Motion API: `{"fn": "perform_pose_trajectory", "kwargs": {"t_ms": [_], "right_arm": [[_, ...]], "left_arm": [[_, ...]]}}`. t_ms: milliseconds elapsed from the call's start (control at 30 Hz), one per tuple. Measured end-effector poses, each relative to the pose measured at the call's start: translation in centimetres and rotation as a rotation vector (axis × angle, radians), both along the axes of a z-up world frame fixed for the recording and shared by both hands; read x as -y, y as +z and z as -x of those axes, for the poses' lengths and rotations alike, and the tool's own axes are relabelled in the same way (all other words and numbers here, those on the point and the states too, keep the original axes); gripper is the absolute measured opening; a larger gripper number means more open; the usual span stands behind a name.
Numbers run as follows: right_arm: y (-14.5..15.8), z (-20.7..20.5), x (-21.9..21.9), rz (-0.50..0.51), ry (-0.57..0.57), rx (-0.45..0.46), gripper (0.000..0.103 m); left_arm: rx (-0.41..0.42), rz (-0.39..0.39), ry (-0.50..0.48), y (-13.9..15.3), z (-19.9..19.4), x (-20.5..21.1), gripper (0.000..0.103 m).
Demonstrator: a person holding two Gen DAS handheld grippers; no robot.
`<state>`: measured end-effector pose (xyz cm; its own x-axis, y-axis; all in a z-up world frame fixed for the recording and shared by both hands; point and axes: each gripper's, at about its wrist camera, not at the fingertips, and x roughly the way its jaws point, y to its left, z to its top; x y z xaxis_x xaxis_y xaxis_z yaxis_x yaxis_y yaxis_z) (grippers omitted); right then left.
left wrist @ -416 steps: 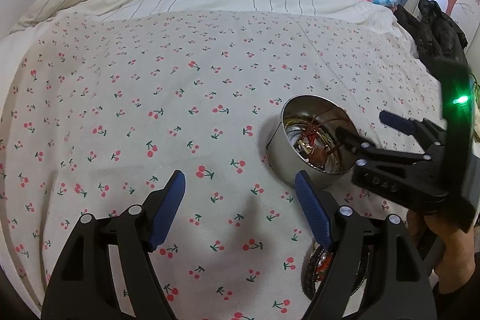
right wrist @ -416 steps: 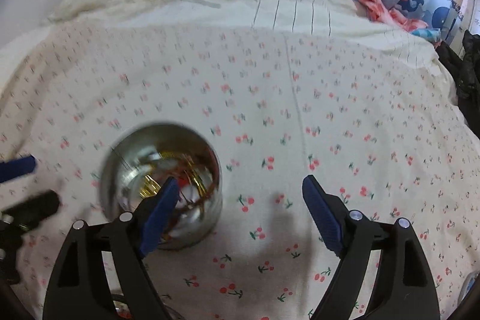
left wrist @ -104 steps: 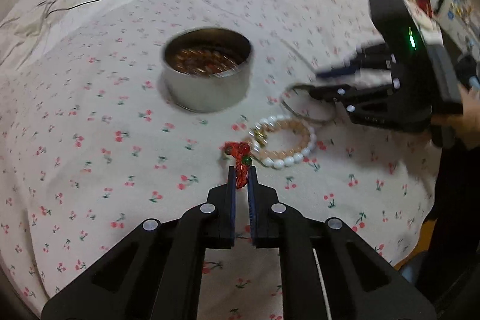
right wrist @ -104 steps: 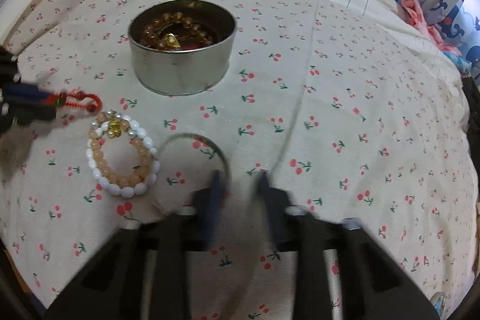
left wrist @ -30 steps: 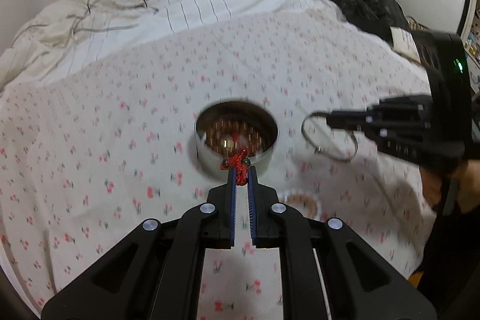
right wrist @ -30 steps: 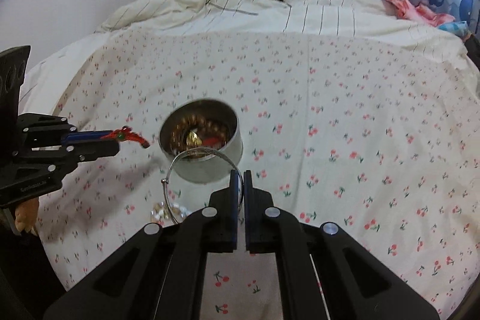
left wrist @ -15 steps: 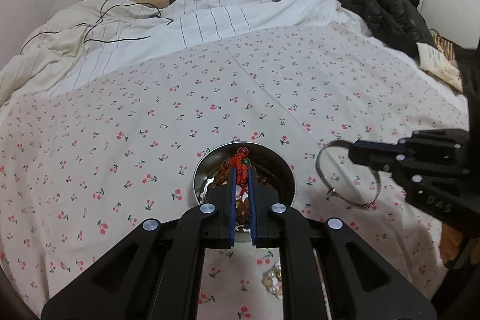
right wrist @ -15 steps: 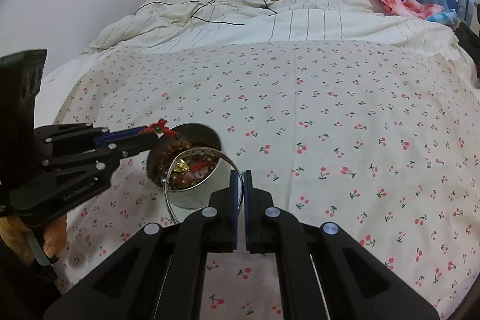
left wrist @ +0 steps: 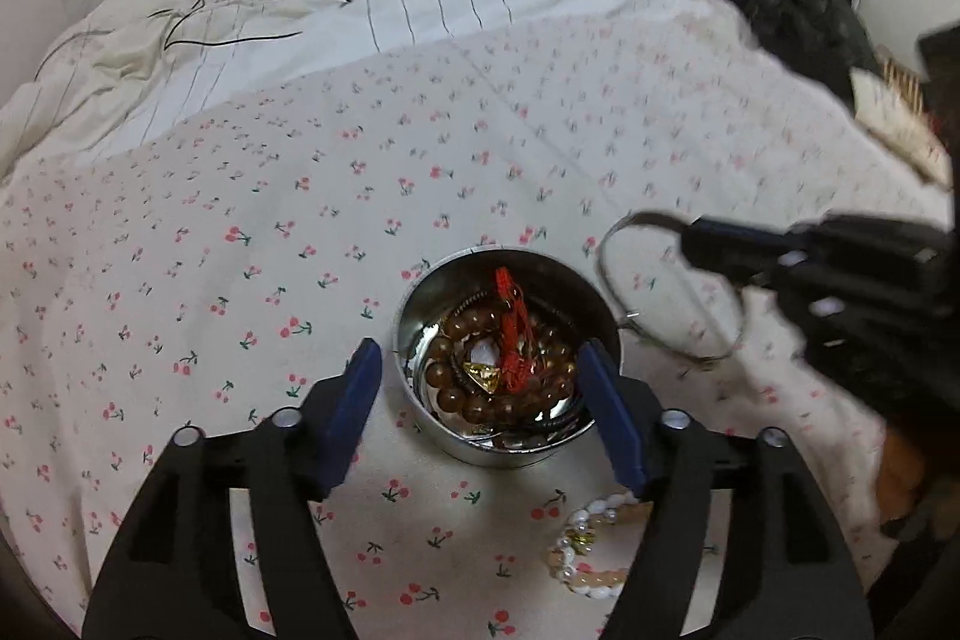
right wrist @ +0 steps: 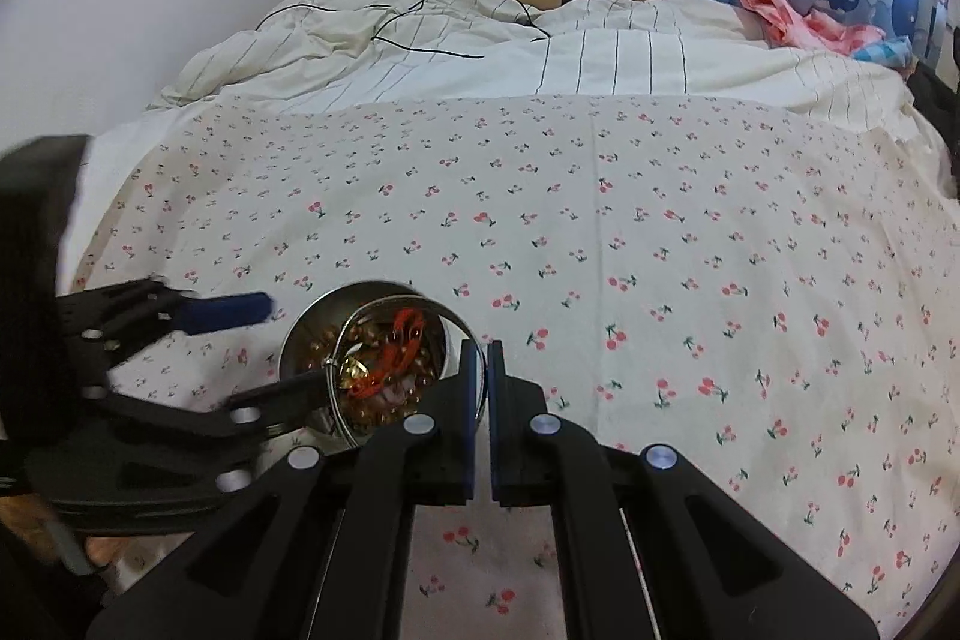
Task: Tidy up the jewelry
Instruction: 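Release the red bracelet into the tin with the left tool while the right drops the bangle in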
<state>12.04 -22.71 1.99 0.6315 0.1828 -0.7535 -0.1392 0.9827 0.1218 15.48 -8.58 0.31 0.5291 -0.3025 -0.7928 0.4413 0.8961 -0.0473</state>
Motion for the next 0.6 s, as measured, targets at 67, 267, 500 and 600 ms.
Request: {"fn": "perform_pose_trajectory", "kwargs": {"t_ms": [67, 267, 500, 600], "right_arm": [[-0.2, -0.4, -0.5, 0.0, 0.0, -0.003, 0.004], [-1.3, -1.3, -2.6, 0.047, 0.037, -0.011, 0.004], [-2.3, -2.4, -4.2, 0.076, 0.059, -0.02, 0.004], [-2.7, -2.7, -4.5, 0.088, 0.065, -0.025, 0.004]], "left_arm": [[0.006, 0.025, 0.03, 0.6, -0.1, -1.2, 0.069], [-0.009, 0.039, 0.167, 0.5, -0.9, -5.0, 0.07], [0.01, -0.016, 0.18, 0.0, -1.0, -6.1, 0.07], [0.027, -0.049, 0.172, 0.0, -1.0, -5.9, 0.07]]}}
